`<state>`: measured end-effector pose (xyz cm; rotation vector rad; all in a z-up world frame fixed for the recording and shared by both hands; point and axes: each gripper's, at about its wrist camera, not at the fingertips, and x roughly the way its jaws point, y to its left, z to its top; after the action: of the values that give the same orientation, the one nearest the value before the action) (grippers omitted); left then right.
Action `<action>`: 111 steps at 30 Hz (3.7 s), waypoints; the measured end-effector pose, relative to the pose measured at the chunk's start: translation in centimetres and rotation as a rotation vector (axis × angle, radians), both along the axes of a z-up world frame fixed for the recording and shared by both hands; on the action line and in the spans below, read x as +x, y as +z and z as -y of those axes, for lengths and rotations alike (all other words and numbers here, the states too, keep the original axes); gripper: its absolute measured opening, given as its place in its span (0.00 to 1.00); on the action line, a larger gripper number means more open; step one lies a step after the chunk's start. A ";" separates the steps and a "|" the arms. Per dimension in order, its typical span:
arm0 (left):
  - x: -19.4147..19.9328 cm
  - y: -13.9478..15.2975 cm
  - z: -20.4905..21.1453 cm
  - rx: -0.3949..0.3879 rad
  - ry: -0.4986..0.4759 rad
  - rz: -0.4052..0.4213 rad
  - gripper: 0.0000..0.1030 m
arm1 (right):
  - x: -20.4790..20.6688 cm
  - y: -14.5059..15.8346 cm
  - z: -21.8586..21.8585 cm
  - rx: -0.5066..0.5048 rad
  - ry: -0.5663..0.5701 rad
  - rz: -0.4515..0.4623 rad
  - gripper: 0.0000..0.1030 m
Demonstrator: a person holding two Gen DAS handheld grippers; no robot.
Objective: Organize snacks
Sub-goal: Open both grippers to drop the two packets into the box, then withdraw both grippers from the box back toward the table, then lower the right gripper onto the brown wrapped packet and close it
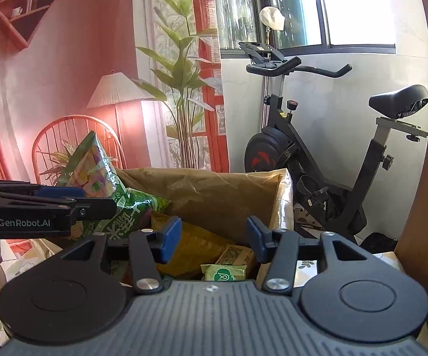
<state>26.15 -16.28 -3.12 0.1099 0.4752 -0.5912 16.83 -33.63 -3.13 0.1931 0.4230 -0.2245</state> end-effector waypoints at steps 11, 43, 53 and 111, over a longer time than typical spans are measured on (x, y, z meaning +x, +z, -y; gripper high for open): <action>-4.6 1.4 -6.0 0.009 0.085 0.005 0.59 | -3.0 1.8 -3.8 0.051 0.081 0.024 0.63; -10.0 -8.2 -17.3 0.053 0.237 -0.185 0.59 | -8.4 -9.0 -9.6 0.163 0.178 -0.163 0.76; -9.9 -9.9 -16.0 0.067 0.218 -0.182 0.59 | -8.4 -11.4 -9.1 0.141 0.175 -0.210 0.76; -8.6 -13.9 -13.1 0.023 0.199 -0.343 0.59 | -2.8 -17.2 -8.8 -0.074 0.427 -0.393 0.71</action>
<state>17.55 -3.13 -17.05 -0.0181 0.8161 -0.4086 14.06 -24.87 -20.37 -0.0193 0.8317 0.1463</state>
